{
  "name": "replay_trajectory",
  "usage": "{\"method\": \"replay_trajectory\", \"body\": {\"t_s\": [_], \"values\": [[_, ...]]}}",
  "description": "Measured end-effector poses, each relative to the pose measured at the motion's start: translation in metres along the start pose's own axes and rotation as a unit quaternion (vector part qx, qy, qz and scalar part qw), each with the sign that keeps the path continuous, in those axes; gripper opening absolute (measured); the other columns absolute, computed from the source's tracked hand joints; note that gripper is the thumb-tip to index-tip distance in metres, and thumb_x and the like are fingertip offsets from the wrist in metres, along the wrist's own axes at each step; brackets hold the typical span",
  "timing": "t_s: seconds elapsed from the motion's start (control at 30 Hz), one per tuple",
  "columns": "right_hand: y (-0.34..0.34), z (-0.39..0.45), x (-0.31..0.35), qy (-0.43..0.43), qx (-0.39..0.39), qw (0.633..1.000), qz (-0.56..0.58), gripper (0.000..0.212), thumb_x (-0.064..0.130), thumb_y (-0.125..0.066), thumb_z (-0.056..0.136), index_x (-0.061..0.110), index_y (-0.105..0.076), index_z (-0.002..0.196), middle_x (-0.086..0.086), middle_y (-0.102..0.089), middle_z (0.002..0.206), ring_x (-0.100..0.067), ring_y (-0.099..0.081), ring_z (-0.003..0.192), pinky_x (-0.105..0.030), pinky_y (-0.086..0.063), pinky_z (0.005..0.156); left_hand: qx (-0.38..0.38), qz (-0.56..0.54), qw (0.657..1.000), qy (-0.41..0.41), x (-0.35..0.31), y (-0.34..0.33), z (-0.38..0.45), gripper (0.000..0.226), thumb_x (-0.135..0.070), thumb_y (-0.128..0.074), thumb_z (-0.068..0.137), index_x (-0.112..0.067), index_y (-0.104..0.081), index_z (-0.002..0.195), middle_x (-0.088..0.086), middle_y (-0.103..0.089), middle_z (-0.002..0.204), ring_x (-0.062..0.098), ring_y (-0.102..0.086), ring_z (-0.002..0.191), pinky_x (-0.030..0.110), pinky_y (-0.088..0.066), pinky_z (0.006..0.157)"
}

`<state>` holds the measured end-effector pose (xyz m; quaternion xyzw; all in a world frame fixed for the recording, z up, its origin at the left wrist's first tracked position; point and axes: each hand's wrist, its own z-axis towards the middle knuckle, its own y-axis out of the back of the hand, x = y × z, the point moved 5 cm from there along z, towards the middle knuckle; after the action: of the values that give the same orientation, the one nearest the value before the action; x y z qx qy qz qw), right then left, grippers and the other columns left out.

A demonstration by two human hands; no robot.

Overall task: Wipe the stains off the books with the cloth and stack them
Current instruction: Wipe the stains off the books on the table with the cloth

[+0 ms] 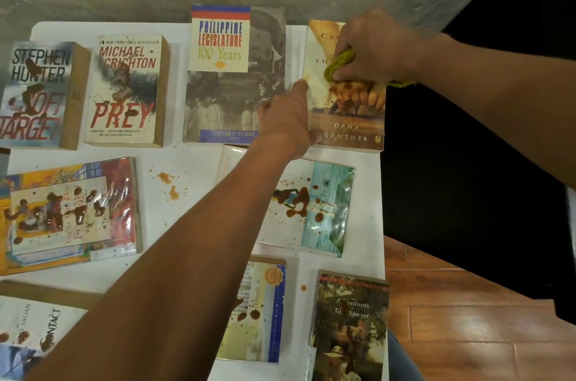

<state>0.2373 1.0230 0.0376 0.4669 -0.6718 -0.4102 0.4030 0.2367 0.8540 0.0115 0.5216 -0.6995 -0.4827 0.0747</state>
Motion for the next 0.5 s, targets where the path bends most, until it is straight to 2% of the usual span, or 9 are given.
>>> {"method": "replay_trajectory", "body": {"t_s": [0.1, 0.2, 0.3, 0.43, 0.5], "values": [[0.001, 0.002, -0.009, -0.039, -0.021, 0.999, 0.008, 0.043, 0.048, -0.074, 0.084, 0.024, -0.067, 0.118, -0.010, -0.056, 0.127, -0.030, -0.047, 0.119, -0.041, -0.041, 0.099, -0.001, -0.012, 1.000, 0.000, 0.000, 0.000, 0.000, 0.083, -0.029, -0.080, 0.085, -0.016, -0.028, 0.150, 0.009, -0.059, 0.133, 0.032, -0.052, 0.128, 0.042, -0.032, 0.115], [-0.002, 0.001, -0.008, -0.021, 0.001, 1.000, 0.011, 0.040, 0.042, -0.075, 0.085, 0.018, -0.070, 0.117, -0.008, -0.060, 0.121, -0.028, -0.049, 0.118, -0.037, -0.042, 0.093, 0.001, -0.027, 1.000, 0.002, 0.002, -0.001, 0.001, 0.085, -0.027, -0.081, 0.084, -0.016, -0.029, 0.150, 0.010, -0.060, 0.132, 0.032, -0.053, 0.127, 0.043, -0.034, 0.114], [0.003, -0.002, -0.013, -0.045, -0.019, 0.998, 0.038, 0.043, 0.040, -0.076, 0.085, 0.017, -0.068, 0.120, -0.010, -0.058, 0.124, -0.028, -0.046, 0.123, -0.039, -0.043, 0.099, 0.002, -0.043, 0.999, 0.001, 0.001, -0.002, 0.001, 0.085, -0.025, -0.082, 0.083, -0.015, -0.029, 0.150, 0.011, -0.059, 0.133, 0.033, -0.053, 0.127, 0.045, -0.036, 0.113], [0.003, -0.006, -0.013, -0.045, 0.006, 0.998, 0.047, 0.041, 0.038, -0.078, 0.083, 0.013, -0.072, 0.115, -0.007, -0.067, 0.108, -0.021, -0.055, 0.097, -0.033, -0.048, 0.084, 0.000, -0.037, 0.999, -0.001, 0.002, -0.001, 0.001, 0.084, -0.026, -0.082, 0.084, -0.014, -0.030, 0.149, 0.011, -0.058, 0.133, 0.032, -0.053, 0.126, 0.044, -0.035, 0.114], [0.006, -0.010, -0.017, -0.062, -0.011, 0.996, 0.056, 0.043, 0.037, -0.078, 0.084, 0.013, -0.070, 0.118, -0.007, -0.066, 0.112, -0.020, -0.057, 0.100, -0.033, -0.049, 0.087, 0.001, -0.048, 0.999, -0.004, 0.002, -0.003, 0.000, 0.084, -0.025, -0.082, 0.083, -0.014, -0.031, 0.148, 0.011, -0.060, 0.131, 0.031, -0.054, 0.124, 0.045, -0.037, 0.113]]}}
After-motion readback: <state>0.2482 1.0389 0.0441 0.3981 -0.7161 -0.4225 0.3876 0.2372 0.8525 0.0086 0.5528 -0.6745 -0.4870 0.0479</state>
